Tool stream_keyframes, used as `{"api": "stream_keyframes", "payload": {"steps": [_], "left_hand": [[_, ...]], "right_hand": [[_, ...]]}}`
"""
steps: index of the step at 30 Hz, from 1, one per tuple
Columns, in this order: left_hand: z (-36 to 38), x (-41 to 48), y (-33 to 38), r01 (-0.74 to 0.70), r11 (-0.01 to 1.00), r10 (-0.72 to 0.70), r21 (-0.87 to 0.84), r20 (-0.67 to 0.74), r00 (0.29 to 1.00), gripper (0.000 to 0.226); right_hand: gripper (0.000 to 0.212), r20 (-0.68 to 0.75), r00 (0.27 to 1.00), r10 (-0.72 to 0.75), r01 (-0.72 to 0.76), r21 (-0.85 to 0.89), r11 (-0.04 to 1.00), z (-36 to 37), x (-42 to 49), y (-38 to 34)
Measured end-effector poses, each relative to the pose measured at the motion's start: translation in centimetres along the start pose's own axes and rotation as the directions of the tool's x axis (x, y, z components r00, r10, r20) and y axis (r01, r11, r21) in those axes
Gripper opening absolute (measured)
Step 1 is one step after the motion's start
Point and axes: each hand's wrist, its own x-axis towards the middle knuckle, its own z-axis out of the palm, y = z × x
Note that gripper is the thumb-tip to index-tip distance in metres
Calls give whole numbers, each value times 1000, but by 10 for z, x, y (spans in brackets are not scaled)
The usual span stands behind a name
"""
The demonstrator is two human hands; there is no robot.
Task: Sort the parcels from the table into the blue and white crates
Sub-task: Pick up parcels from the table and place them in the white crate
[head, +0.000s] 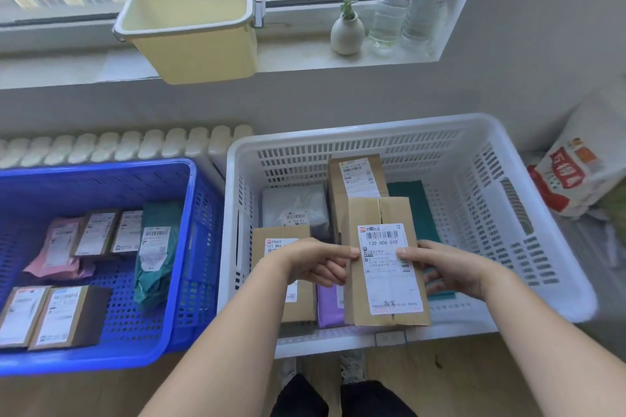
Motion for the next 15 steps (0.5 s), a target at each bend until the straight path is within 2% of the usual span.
{"api": "stream_keyframes", "payload": {"steps": [3,6,9,13,15], "left_hand": [[15,7,18,-25,999,24,33,27,999,37],[33,18,37,-38,997,32,72,91,995,43],[54,30,55,-35,998,28,60,109,994,54],[77,57,82,-37,999,37,0,5,999,61],[91,75,99,-43,995,36,-94,-69,997,50]], "right_hand": [[56,-99,995,-8,14,56,998,-11,-13,4],[46,-183,983,-11,31,108,994,-31,-25,9],[43,-192,981,-6,33,142,989,-59,-30,10],[44,-211,977,-34,68,156,985,-101,-20,2],[46,-225,972,-70,105,148,983,-125,-7,1]]}}
